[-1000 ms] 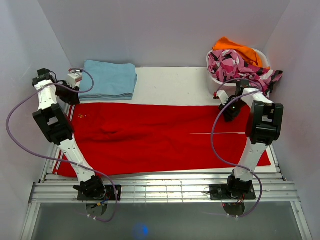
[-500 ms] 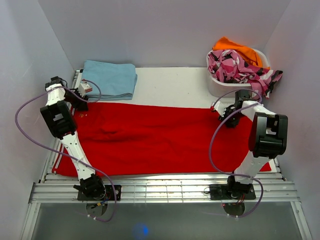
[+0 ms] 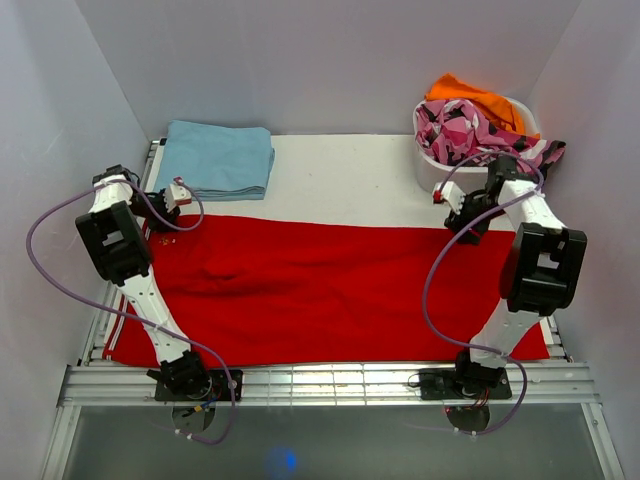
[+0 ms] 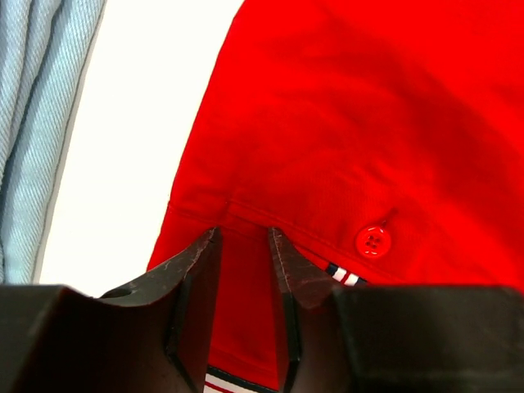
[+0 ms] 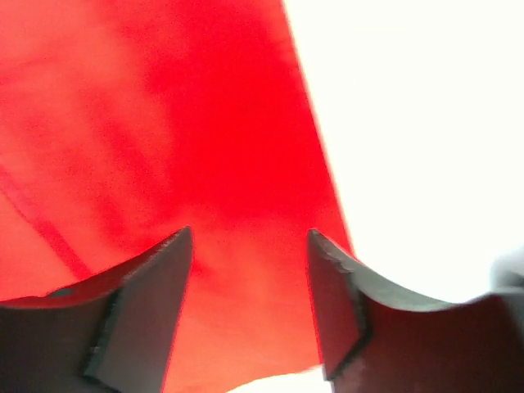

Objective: Fold and stack the trousers
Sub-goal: Flatten the trousers out

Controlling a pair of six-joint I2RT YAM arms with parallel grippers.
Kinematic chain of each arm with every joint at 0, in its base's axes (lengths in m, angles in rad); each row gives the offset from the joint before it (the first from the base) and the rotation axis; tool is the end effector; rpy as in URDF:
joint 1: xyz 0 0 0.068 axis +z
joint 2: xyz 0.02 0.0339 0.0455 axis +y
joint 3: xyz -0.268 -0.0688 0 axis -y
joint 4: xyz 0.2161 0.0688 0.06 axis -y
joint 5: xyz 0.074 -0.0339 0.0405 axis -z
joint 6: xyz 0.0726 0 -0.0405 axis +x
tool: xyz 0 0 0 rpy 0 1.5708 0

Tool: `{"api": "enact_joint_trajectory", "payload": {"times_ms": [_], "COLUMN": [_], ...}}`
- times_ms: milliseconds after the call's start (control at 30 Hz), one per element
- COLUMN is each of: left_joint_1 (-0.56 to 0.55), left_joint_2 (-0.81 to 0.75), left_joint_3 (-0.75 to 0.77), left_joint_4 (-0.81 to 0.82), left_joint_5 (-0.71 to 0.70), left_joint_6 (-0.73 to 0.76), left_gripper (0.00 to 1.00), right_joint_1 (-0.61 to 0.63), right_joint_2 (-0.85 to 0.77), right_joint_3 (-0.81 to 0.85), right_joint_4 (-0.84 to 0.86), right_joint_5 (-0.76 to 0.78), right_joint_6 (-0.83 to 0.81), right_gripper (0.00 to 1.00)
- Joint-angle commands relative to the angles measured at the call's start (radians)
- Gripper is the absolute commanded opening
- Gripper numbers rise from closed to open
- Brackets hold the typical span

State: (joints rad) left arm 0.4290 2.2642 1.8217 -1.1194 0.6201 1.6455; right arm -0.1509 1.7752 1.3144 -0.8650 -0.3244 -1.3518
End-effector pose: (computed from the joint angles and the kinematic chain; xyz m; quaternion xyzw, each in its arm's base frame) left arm 0.3935 0.1336 0.1482 0.5453 0.7807 -0.1515 0.2648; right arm 0.3290 -0.0266 0.1950 -0.5697 0.7970 0.0348 0.1975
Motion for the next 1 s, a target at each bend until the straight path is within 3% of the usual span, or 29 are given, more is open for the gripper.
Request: {"api": "enact_joint_trajectory", "payload": {"times_ms": [0, 133, 367, 600, 667, 700, 800, 967], "left_joint_1": [-0.006, -0.007, -0.006, 0.017, 0.027, 0.034, 0.037, 0.033], "left_joint_2": [0.005, -0.003, -0.009, -0.048, -0.061, -0.061, -0.046, 0.007], "left_joint_3": [-0.047, -0.041, -0.013, 0.028, 0.051, 0.06, 0.074, 0.051], "left_joint_4": [-0.086, -0.079, -0.068, -0.017, -0.007, -0.008, -0.025, -0.042], "left_joint_5": [-0.066, -0.072, -0.063, 0.004, 0.018, 0.021, 0.001, -0.011], "left_joint_6": [0.074, 0.082, 0.083, 0.076, 0.079, 0.08, 0.105, 0.14], "left_gripper": [0.42, 0.46, 0.5, 0.57, 0.57, 0.57, 0.57, 0.58], "right_joint_1": [-0.021, -0.032, -0.113, -0.13, -0.127, -0.125, -0.121, -0.116], "right_joint_2": [0.061, 0.174, 0.28, 0.36, 0.378, 0.385, 0.408, 0.403], "right_joint_3": [0.124, 0.235, 0.285, 0.231, 0.224, 0.224, 0.227, 0.197], "right_joint_4": [-0.032, -0.077, -0.097, -0.083, -0.081, -0.091, -0.114, -0.121], "right_joint_5": [-0.073, -0.044, -0.016, 0.024, 0.034, 0.038, 0.05, 0.068], "right_joint_6": [-0.016, -0.062, -0.194, -0.299, -0.316, -0.316, -0.317, -0.325], "right_gripper": [0.68, 0.73, 0.78, 0.77, 0.71, 0.57, 0.4, 0.23]}}
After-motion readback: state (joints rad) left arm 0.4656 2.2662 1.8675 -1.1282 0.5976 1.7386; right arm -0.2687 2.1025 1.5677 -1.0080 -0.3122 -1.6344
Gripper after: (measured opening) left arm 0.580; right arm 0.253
